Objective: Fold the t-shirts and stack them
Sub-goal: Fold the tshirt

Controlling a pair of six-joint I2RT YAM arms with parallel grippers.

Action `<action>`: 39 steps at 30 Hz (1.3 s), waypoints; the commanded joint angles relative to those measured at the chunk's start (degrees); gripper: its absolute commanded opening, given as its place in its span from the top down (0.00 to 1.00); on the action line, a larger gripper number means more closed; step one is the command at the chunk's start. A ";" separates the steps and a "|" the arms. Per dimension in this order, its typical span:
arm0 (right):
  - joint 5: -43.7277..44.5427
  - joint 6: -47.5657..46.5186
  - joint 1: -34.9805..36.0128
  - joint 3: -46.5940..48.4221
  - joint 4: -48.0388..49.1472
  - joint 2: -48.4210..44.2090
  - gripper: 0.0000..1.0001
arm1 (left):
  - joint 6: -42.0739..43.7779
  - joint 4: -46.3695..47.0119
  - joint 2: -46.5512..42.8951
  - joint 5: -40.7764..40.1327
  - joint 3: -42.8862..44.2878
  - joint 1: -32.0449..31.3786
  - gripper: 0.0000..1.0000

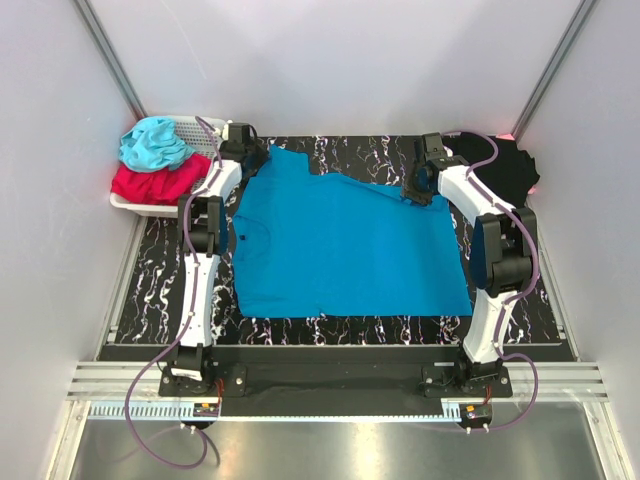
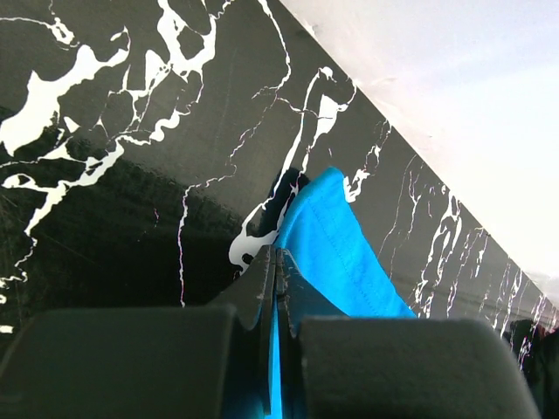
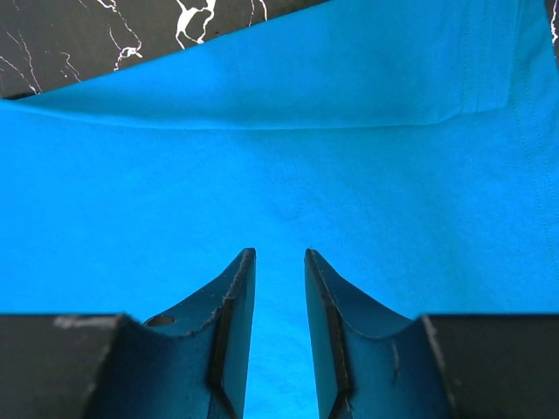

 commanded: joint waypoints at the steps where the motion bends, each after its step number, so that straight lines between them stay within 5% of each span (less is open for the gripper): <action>1: 0.65 0.33 0.16 0.25 1.17 -3.22 0.64 | 0.93 -0.11 -0.75 0.91 1.29 -0.30 1.00; 13: 1.62 0.51 0.16 -0.98 1.08 -2.69 0.64 | 4.44 3.85 -4.87 3.98 -1.51 -0.39 1.00; 18: 6.09 0.85 0.16 -0.02 -1.37 -0.76 0.48 | 6.20 4.02 -7.95 3.64 -3.45 -0.39 1.00; 28: 18.83 4.37 -1.33 7.09 -8.92 7.67 0.50 | 7.96 4.02 -10.59 3.63 -5.47 -0.48 1.00; 39: 19.03 4.11 -2.92 9.65 -9.38 9.96 0.52 | 10.07 3.23 -15.77 1.62 -10.74 -0.65 1.00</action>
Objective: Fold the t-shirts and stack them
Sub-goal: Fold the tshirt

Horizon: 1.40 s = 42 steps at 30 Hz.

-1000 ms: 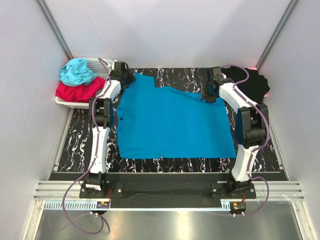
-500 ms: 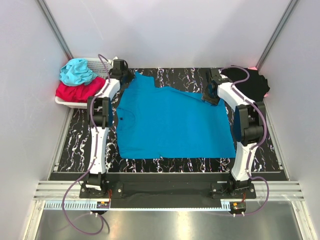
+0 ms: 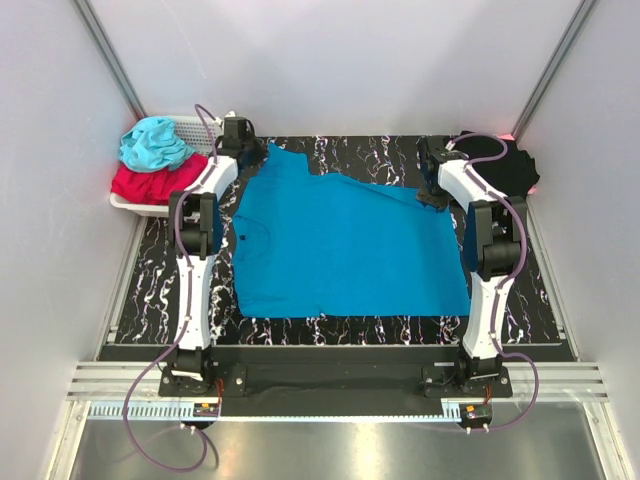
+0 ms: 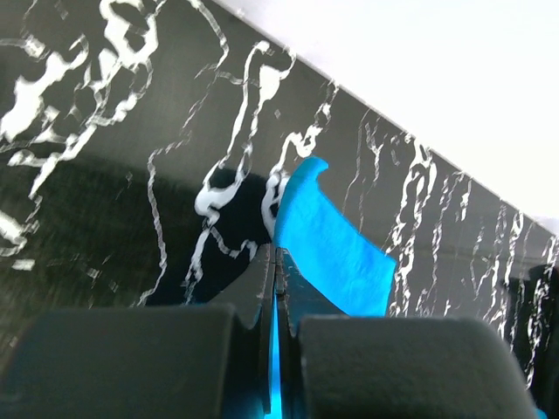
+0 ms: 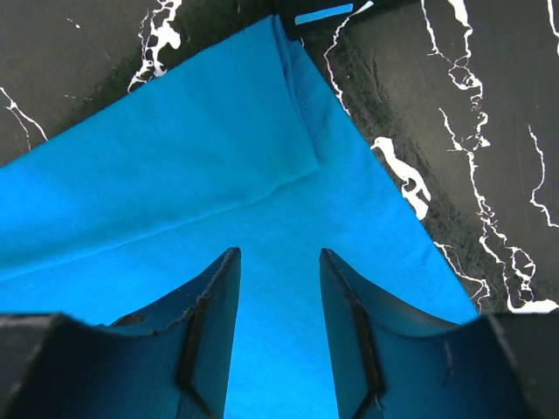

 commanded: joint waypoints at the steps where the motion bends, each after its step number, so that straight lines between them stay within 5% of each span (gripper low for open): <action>1: 1.91 0.92 0.10 2.18 -0.90 0.72 0.52 | 1.48 1.53 -7.05 -1.03 -2.50 -0.41 1.00; 25: 1.21 -1.63 -4.03 19.14 -7.84 12.32 0.48 | 5.26 -0.14 -12.25 -1.03 -5.59 -1.12 1.00; 32: -0.38 -0.93 -3.94 19.14 -8.37 13.73 0.71 | 5.79 -0.67 -12.68 -0.94 -5.68 -1.12 1.00; 42: 3.49 -1.19 -4.03 18.79 -9.86 12.68 0.57 | 5.88 -0.85 -13.12 -0.59 -5.41 -1.12 1.00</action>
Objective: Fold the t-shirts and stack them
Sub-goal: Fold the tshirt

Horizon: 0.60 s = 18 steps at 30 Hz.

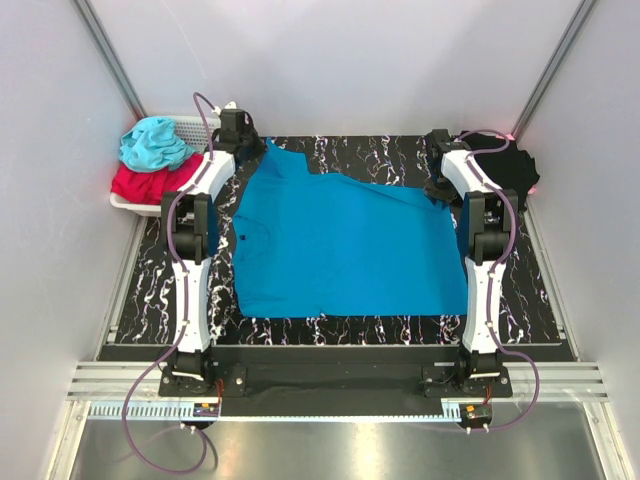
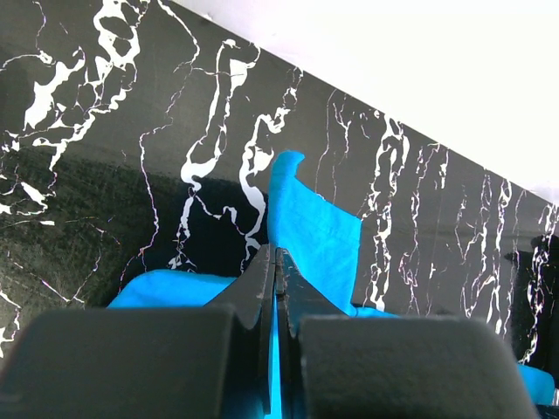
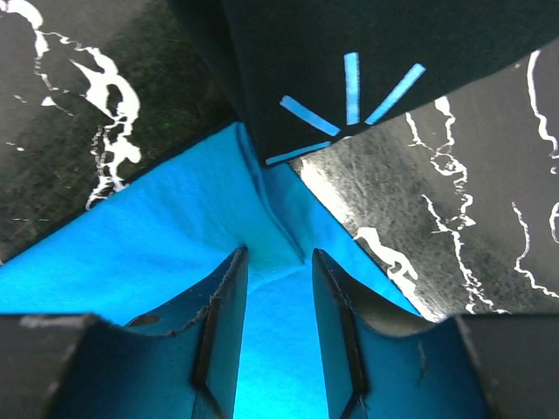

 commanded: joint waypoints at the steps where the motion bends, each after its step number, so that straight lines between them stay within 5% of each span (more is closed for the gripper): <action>1: 2.90 0.19 -0.29 1.54 -1.27 -0.40 0.57 | 0.94 1.32 -4.62 0.15 0.51 -0.20 1.00; 18: -1.32 1.94 -0.73 1.19 -1.28 -0.30 0.66 | 2.16 0.88 -6.82 0.24 -0.19 -0.20 1.00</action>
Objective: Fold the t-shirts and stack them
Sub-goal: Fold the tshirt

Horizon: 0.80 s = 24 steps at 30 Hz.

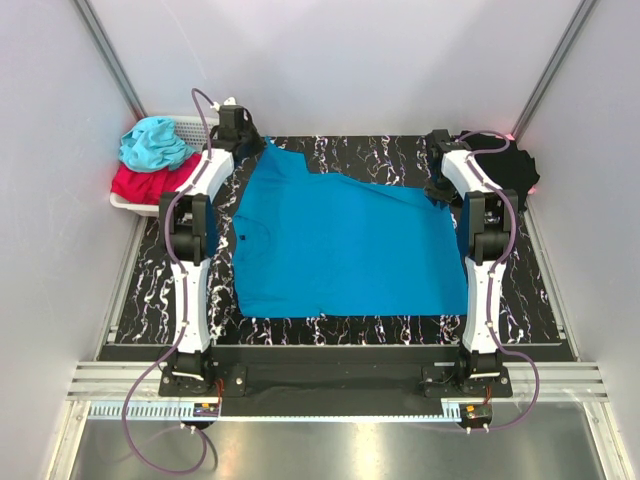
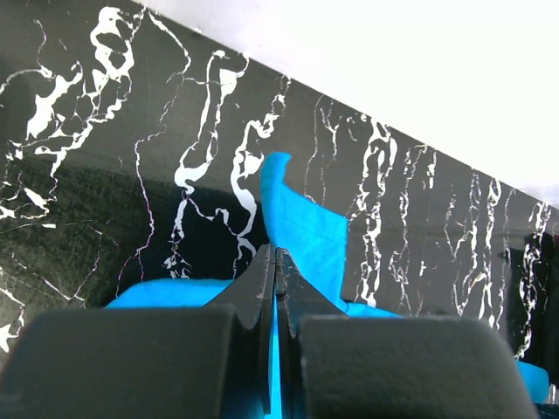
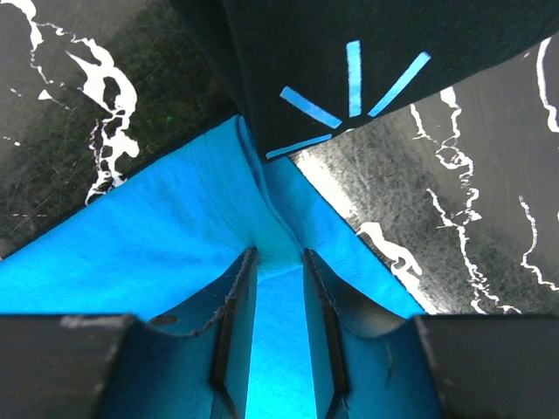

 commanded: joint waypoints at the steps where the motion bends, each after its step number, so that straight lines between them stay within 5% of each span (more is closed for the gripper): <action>1: -1.17 1.44 -0.56 1.30 -0.51 -0.31 0.66 | 1.42 1.14 -5.77 0.22 -0.19 -0.20 1.00; 8: -3.10 3.11 -1.79 -0.28 -0.33 -1.36 0.59 | 1.69 1.14 -6.83 0.39 -0.81 -0.20 1.00; 14: -5.91 3.73 -2.49 -1.77 0.37 -1.62 0.66 | 1.60 1.14 -7.62 0.48 -1.77 -0.20 1.00; 17: -6.53 3.64 -2.49 -1.95 0.55 -1.71 0.75 | 1.60 1.05 -7.88 0.48 -2.13 -0.11 1.00; 20: -6.35 3.55 -2.49 -1.69 0.63 -1.89 1.00 | 1.60 1.05 -7.88 0.57 -2.21 -0.20 1.00; 24: -5.39 3.20 -2.58 -1.69 0.55 -2.15 1.00 | 1.51 1.05 -7.88 0.83 -2.13 -0.20 1.00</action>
